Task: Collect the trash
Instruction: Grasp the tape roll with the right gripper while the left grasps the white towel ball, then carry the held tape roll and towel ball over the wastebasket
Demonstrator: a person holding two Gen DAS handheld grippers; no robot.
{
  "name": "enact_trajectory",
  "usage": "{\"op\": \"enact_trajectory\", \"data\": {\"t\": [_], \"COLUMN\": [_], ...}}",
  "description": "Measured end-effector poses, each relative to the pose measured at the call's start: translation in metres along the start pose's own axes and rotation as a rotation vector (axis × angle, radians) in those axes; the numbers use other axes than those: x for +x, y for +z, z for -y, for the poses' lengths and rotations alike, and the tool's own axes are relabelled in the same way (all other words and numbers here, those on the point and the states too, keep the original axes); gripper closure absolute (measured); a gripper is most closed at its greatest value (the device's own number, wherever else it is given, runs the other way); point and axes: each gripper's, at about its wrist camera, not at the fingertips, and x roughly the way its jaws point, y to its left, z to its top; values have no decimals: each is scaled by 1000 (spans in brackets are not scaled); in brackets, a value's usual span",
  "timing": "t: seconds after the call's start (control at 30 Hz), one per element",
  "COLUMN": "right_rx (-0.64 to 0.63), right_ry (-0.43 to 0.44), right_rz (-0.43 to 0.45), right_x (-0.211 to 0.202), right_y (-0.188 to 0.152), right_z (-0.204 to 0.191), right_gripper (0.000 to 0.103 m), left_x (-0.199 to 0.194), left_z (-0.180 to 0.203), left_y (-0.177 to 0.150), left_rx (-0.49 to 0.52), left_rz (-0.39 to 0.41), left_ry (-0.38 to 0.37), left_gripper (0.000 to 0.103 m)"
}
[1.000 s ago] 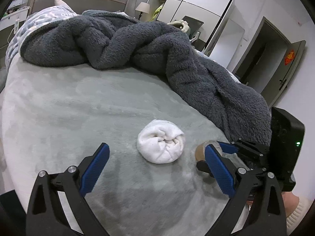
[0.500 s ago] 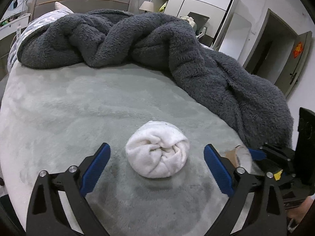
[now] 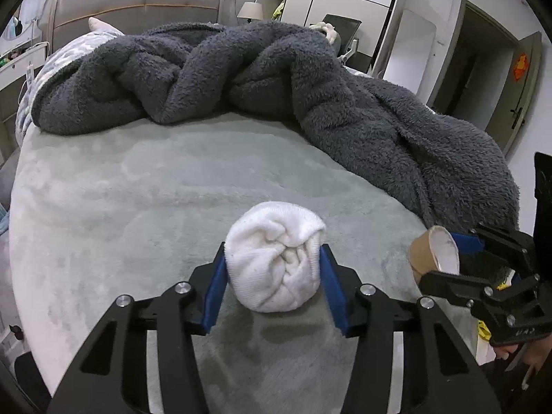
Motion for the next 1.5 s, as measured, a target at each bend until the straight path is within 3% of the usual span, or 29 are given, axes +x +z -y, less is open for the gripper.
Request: {"op": "enact_trajectory", "data": {"t": [0.57,0.93,1.2,1.5], "right_rx": [-38,-107,-160,-210], "right_ry": [54,117,161,201], "right_rz": [31,-1,10,-15], "right_x": [29,62,59,77], "right_y": [51,67,88,88], "right_z": [-64,-126,-170,-217], "right_gripper": [45,45,45,45], "left_x": [-55,-84,-110,-136], "left_z": [-20,-80,-115,-150], "left_y": [-20,-46,-52,-63], "left_rx": [95,-31,-85,-129], "left_rz": [-4,-43,-18,-15], "left_ry": [-4,40,104,165], "left_gripper": [49,49,49,49]}}
